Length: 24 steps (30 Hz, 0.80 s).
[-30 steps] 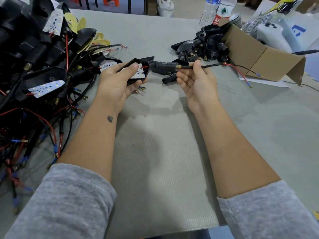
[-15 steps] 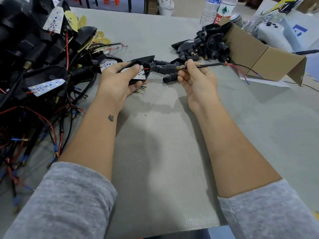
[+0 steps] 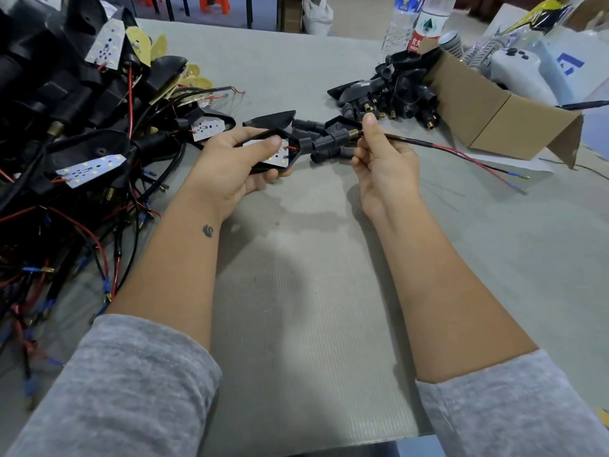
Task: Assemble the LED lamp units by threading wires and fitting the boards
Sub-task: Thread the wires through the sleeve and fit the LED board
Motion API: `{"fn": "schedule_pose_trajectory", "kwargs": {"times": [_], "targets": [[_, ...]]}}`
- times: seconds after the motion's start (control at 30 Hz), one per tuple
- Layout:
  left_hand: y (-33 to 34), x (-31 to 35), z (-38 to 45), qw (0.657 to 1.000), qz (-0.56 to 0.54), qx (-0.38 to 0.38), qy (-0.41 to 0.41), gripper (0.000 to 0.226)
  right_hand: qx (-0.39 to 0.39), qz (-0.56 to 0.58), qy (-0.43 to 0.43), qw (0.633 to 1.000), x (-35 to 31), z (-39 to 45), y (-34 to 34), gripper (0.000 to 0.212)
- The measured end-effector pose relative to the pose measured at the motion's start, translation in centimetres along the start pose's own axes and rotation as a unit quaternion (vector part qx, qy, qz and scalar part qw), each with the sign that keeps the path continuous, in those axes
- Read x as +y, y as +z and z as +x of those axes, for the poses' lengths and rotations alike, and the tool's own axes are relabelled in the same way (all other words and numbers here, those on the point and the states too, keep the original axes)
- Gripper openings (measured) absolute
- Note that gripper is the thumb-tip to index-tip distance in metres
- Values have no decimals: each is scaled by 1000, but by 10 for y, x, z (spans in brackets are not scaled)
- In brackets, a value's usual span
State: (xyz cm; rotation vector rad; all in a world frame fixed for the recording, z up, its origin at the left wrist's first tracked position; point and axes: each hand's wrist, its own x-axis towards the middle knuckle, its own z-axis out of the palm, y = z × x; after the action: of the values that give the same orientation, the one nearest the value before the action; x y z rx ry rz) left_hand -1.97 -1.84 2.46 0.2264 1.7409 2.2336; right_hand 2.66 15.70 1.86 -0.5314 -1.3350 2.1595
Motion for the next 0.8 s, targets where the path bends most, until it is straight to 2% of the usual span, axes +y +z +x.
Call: {"fn": "schedule_pose_trajectory", "kwargs": {"times": [0.17, 0.37, 0.57, 0.7, 0.8], "targets": [[-1, 1, 2, 999, -31, 34, -4, 7, 1, -62, -10, 998, 3, 2, 1, 33], [-3, 0, 3, 997, -50, 58, 5, 2, -35, -82, -9, 996, 3, 3, 1, 31], [-2, -2, 4, 998, -8, 65, 19, 3, -95, 11, 15, 995, 1, 1, 1, 21], [-1, -3, 4, 999, 0, 47, 18, 8, -96, 76, 22, 992, 1, 0, 2, 16], [-1, -3, 4, 998, -20, 49, 15, 4, -98, 71, 27, 992, 0, 1, 1, 15]]}}
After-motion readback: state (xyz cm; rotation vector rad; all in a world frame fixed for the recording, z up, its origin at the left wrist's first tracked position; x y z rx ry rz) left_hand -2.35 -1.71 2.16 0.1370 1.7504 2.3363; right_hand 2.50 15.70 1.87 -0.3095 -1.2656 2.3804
